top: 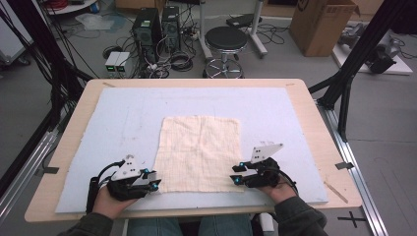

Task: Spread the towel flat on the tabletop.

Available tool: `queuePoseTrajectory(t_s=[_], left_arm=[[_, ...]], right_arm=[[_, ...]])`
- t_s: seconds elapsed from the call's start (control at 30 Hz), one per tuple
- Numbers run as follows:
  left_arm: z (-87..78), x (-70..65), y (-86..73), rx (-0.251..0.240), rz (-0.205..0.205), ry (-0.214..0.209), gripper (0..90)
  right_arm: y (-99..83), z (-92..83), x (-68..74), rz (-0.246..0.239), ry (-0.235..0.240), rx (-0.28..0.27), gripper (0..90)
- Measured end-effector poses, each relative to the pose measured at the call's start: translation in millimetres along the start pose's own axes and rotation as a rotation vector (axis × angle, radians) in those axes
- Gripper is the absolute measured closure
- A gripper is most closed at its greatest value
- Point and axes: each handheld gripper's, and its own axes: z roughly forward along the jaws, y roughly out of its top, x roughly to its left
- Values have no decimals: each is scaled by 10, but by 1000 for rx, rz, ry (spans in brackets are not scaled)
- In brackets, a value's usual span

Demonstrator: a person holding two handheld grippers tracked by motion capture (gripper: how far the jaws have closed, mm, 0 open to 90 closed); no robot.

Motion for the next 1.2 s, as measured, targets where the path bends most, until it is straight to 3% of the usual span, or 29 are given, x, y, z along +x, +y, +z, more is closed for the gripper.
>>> queuePoseTrajectory(t_s=[0.13, 0.27, 0.47, 0.83, 1.2], left_arm=[[-34, 37, 0, -16, -10, 23, 581], [-60, 60, 9, -28, -25, 60, 499], [-57, 79, 27, -39, -40, 84, 427], [-52, 102, 37, -64, -53, 112, 353], [-67, 117, 35, -70, -52, 122, 324]], right_arm=[[23, -27, -57, 33, -53, -31, 516], [31, -29, -102, 53, -83, -39, 456], [34, -47, -143, 73, -130, -51, 362], [23, -82, -138, 84, -166, -83, 218], [13, -92, -152, 103, -182, -102, 187]])
